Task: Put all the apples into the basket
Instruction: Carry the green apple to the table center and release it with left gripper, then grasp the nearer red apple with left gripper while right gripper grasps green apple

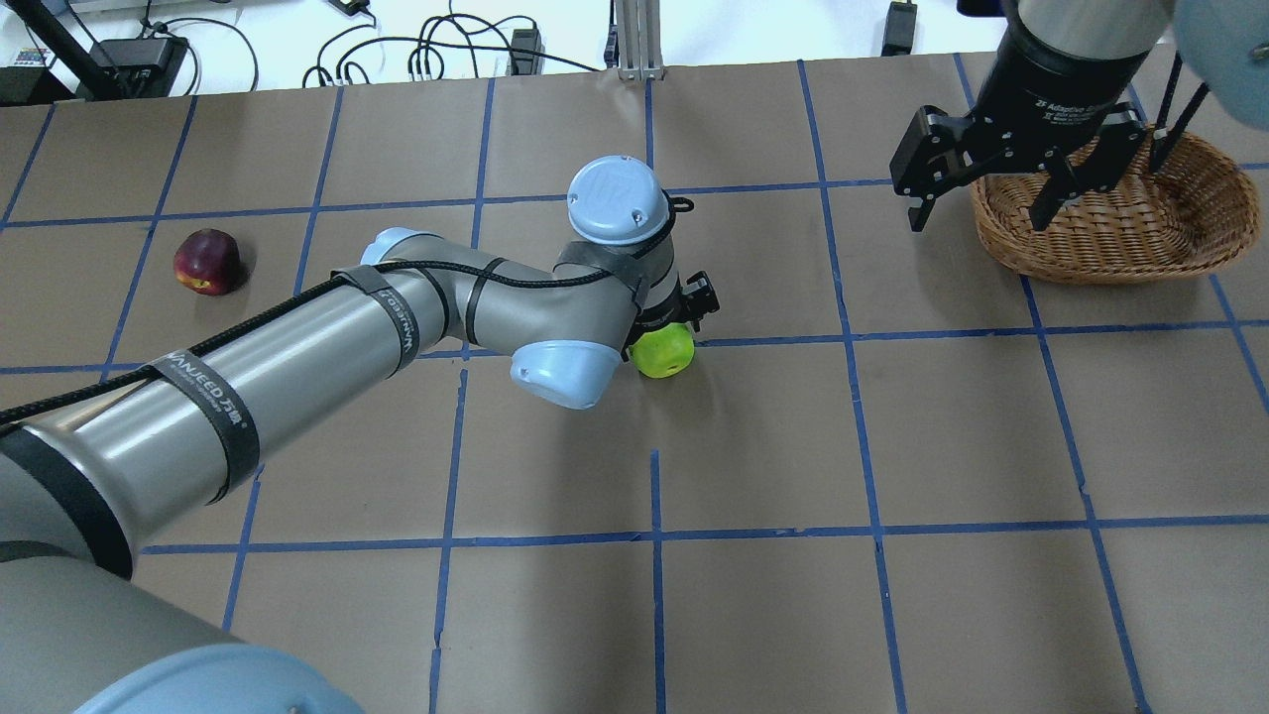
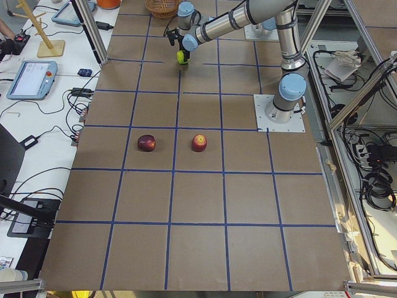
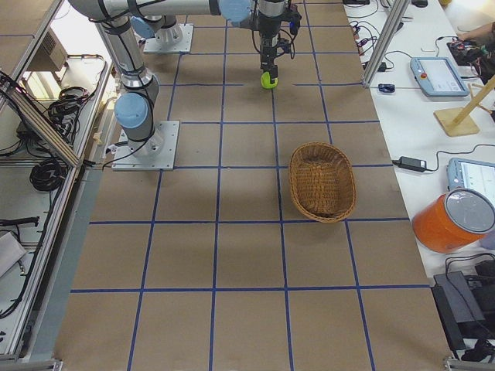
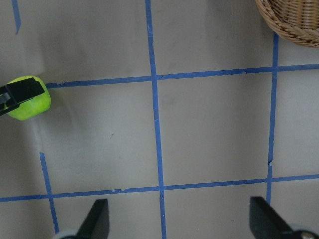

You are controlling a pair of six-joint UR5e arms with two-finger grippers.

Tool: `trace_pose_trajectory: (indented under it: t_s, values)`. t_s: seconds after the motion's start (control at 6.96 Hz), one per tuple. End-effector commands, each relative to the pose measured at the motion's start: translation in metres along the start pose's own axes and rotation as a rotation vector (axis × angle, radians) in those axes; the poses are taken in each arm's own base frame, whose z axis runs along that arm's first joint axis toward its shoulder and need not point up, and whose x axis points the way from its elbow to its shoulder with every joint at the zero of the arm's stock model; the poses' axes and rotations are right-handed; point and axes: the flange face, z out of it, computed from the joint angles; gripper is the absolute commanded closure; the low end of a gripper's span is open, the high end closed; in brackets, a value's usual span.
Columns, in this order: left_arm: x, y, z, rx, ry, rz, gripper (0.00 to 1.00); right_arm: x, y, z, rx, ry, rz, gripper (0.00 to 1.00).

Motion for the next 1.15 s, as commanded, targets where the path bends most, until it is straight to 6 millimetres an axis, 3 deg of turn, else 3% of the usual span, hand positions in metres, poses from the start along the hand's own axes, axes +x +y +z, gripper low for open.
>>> trace_pose_trajectory:
  t_s: [0.0,0.29,0.43,0.57,0.72,0.86,1.01]
  values:
    - [-0.015,-0.030,-0.057,0.053,0.024,-0.036,0.00,0.032,-0.010,0.003,-0.007,-0.006,0.067,0.00]
    - [-0.085,-0.088,-0.122,0.019,-0.023,0.130,0.00,0.036,-0.038,0.005,0.103,-0.006,0.127,0.00]
    - [-0.134,-0.109,-0.137,-0.011,-0.060,0.250,0.00,0.035,-0.040,0.007,0.099,-0.008,0.128,0.00]
    - [-0.200,-0.138,-0.156,-0.042,-0.091,0.315,0.00,0.027,-0.048,0.015,0.090,-0.018,0.118,0.00]
    - [-0.252,-0.153,-0.168,-0.055,-0.115,0.399,0.00,0.010,-0.049,0.024,0.073,-0.024,0.084,0.00]
    - [-0.294,-0.164,-0.174,-0.056,-0.115,0.452,0.00,-0.023,-0.051,0.039,0.045,-0.020,0.022,0.00]
    - [-0.348,-0.180,-0.175,-0.069,-0.108,0.517,0.00,-0.069,-0.050,0.054,0.049,-0.017,-0.062,0.00]
